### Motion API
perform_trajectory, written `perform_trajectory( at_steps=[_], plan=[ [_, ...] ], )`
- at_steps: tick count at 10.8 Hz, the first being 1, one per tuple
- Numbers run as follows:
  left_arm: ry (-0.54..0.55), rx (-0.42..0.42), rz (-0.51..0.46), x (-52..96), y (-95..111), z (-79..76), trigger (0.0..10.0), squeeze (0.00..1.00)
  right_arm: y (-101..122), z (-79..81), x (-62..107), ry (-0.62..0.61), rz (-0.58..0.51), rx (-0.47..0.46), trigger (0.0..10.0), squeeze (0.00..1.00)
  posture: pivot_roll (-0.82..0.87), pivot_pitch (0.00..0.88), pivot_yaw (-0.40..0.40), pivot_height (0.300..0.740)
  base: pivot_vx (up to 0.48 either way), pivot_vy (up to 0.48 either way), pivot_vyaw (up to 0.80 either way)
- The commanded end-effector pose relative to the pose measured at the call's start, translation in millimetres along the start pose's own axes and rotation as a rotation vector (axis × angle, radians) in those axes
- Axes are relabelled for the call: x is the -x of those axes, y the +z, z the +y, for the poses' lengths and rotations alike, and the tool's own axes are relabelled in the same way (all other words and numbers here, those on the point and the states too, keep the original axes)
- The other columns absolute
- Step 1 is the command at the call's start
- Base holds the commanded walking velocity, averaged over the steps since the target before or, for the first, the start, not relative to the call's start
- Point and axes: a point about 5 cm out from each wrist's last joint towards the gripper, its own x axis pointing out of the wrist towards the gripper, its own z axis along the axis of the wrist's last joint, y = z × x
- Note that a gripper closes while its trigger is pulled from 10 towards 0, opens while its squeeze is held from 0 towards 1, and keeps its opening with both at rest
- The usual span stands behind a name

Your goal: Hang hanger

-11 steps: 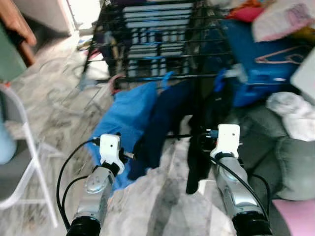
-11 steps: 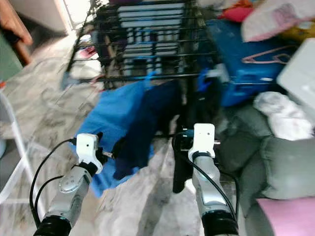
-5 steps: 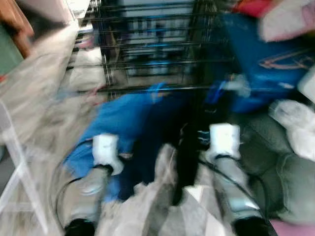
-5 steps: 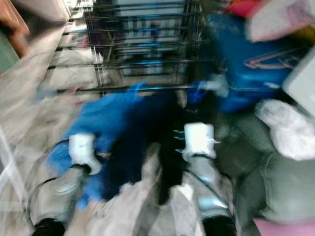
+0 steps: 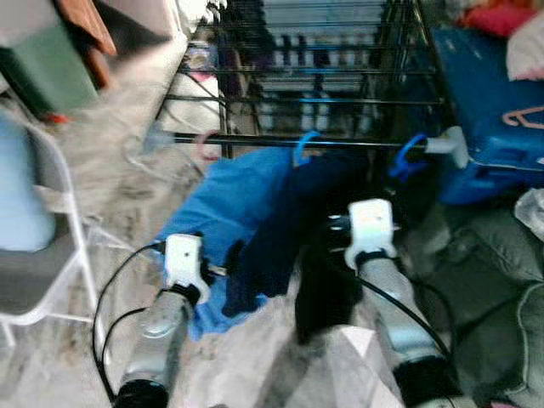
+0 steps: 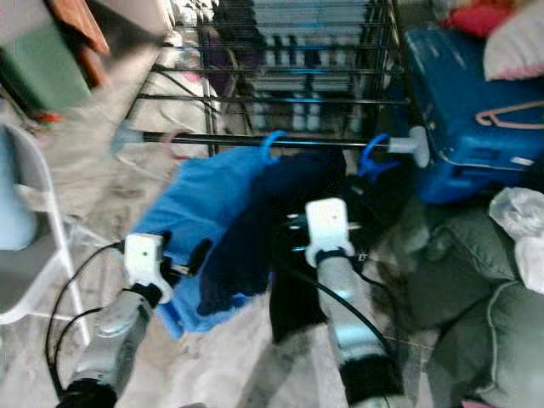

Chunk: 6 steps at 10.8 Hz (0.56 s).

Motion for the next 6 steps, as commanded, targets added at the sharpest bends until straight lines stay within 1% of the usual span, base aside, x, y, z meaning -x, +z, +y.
perform_trajectory(
  at_steps=[1, 4, 5, 6],
  plan=[
    [-0.018, -0.011, 0.007, -0.7, 1, -2.0, 10.0, 0.00, -3, 3.3, -5.8, 0.021, 0.040, -0.012, 10.0, 0.00, -0.09, 0.110, 0.083, 0.740, 0.000, 0.000, 0.00],
    [-0.011, -0.014, 0.013, 3.8, -1, -0.2, 10.0, 0.00, -15, 0.9, -12.1, -0.009, 0.129, -0.034, 10.0, 0.00, -0.08, 0.117, 0.081, 0.740, 0.000, 0.000, 0.00],
    [-0.010, -0.014, 0.015, 4.6, -2, 0.0, 10.0, 0.00, -24, -4.0, -13.3, -0.035, 0.190, -0.055, 10.0, 0.00, -0.07, 0.121, 0.083, 0.740, 0.000, 0.000, 0.00],
    [-0.009, -0.013, 0.018, 5.0, -2, -0.2, 10.0, 0.00, -36, -14.2, -9.9, -0.068, 0.254, -0.071, 10.0, 0.00, -0.07, 0.122, 0.083, 0.740, 0.000, 0.000, 0.00]
  ],
)
